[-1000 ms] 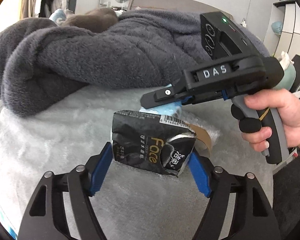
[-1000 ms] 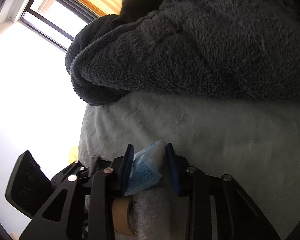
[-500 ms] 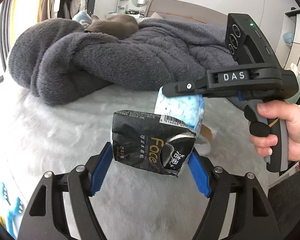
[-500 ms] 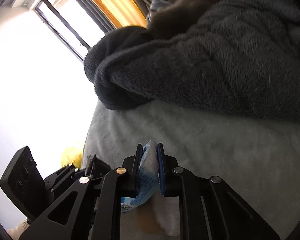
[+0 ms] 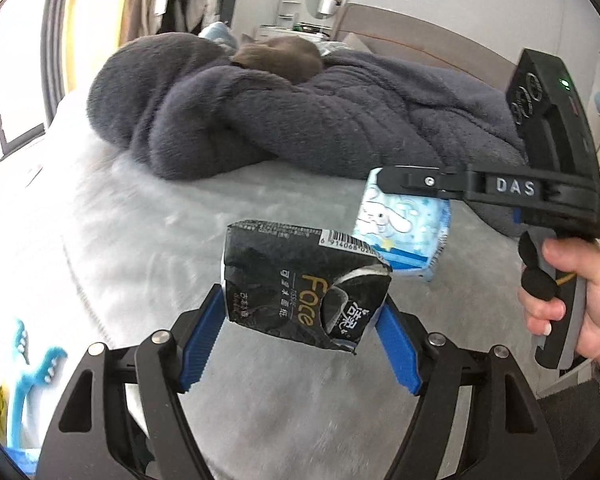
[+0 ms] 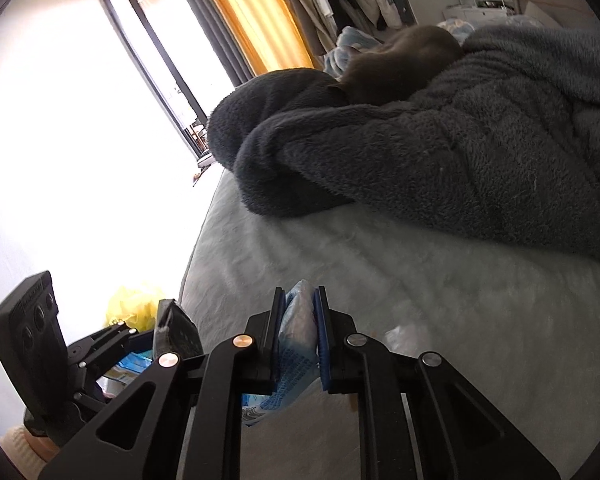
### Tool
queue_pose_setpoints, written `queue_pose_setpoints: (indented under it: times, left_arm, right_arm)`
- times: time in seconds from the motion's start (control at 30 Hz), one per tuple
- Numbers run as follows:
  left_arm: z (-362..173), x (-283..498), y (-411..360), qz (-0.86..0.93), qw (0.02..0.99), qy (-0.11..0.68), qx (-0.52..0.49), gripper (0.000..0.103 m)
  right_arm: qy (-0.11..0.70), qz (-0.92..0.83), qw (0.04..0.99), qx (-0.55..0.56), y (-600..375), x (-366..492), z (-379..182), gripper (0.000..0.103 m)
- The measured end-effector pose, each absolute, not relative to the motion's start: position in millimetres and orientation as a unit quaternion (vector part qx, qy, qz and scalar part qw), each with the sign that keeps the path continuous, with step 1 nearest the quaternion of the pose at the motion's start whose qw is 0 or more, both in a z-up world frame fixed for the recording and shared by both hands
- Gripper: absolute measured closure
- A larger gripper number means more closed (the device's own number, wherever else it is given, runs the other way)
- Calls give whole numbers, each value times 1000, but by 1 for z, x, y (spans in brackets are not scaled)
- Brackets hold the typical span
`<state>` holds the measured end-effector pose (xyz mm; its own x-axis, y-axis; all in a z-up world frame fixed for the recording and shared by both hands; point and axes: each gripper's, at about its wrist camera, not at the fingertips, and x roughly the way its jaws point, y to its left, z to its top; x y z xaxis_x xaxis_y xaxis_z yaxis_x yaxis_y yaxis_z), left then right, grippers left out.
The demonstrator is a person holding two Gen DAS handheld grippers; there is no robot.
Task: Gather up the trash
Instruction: 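Carry both tissue packs over the black bin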
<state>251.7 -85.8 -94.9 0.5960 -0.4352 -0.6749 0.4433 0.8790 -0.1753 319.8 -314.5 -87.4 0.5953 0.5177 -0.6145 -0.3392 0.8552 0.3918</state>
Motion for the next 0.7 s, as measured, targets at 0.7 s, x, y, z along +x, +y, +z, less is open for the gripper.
queue_pose_setpoints:
  times: [0.7]
  left_arm:
    - [-99,217,1,-139,903,407,-22,27]
  right_arm:
    - [354,268,896,1,-217,274,-82,88]
